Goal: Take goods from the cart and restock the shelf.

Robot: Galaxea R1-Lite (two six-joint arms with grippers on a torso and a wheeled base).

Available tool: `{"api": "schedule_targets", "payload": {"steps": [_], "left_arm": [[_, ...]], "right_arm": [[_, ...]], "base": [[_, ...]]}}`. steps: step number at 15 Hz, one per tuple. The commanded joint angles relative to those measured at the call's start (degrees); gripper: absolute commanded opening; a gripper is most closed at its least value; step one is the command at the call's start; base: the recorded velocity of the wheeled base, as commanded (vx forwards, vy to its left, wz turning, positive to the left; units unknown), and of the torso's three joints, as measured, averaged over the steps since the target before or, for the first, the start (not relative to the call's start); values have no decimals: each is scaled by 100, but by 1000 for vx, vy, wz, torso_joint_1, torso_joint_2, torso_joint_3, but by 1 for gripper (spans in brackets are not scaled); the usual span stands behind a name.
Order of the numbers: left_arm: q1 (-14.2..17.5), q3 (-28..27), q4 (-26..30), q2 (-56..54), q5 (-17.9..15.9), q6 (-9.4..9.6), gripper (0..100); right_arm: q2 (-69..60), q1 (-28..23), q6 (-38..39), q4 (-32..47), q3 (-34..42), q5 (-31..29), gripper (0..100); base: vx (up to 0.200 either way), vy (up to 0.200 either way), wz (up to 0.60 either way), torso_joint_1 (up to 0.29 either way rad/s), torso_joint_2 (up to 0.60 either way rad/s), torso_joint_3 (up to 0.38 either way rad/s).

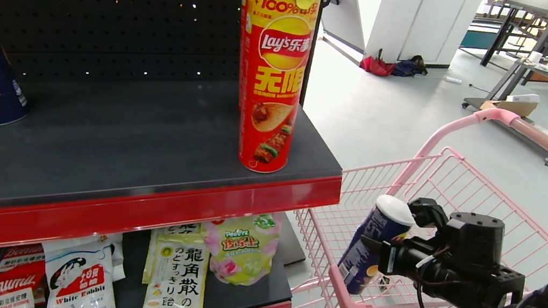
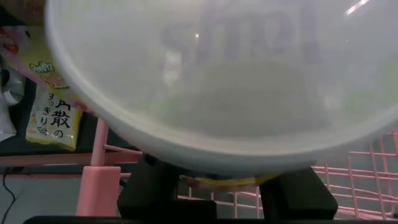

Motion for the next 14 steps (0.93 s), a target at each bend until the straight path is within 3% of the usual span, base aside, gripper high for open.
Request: {"api": "schedule_targets", "payload": {"steps": [1, 2, 6, 7, 8, 9, 11, 14], "left_arm": [[2, 1, 0, -1, 3, -1, 100], [2, 1, 0, -1, 3, -1, 100], [11, 1, 0, -1, 3, -1, 100], [11, 1, 0, -1, 3, 7, 100], [2, 1, 0, -1, 3, -1, 100], [2, 1, 0, -1, 3, -1, 100], [2, 1, 0, -1, 3, -1, 100], [2, 1, 0, -1, 3, -1, 100]], "right_arm": [[-627, -33, -28, 132, -406, -135, 0], [-1699, -112, -177, 1415, -987, -337, 0], [-3949, -261, -634, 4755, -2463, -978, 0], [-4248, -270, -827, 5212, -2595, -1049, 0], [-5004, -252, -951, 6161, -2709, -952, 0], [-5443, -261, -942, 6610, -2630, -899, 0], [-6937, -472, -1003, 8482, -2314, -1207, 0], [-8133, -973, -1082, 9853, -2068, -1629, 0]], "base": [[0, 0, 0, 0, 0, 0], [0, 0, 0, 0, 0, 0], [0, 0, 0, 0, 0, 0], [0, 0, 0, 0, 0, 0], [0, 0, 0, 0, 0, 0], [0, 0, 0, 0, 0, 0], [0, 0, 0, 0, 0, 0], [0, 0, 0, 0, 0, 0]]}}
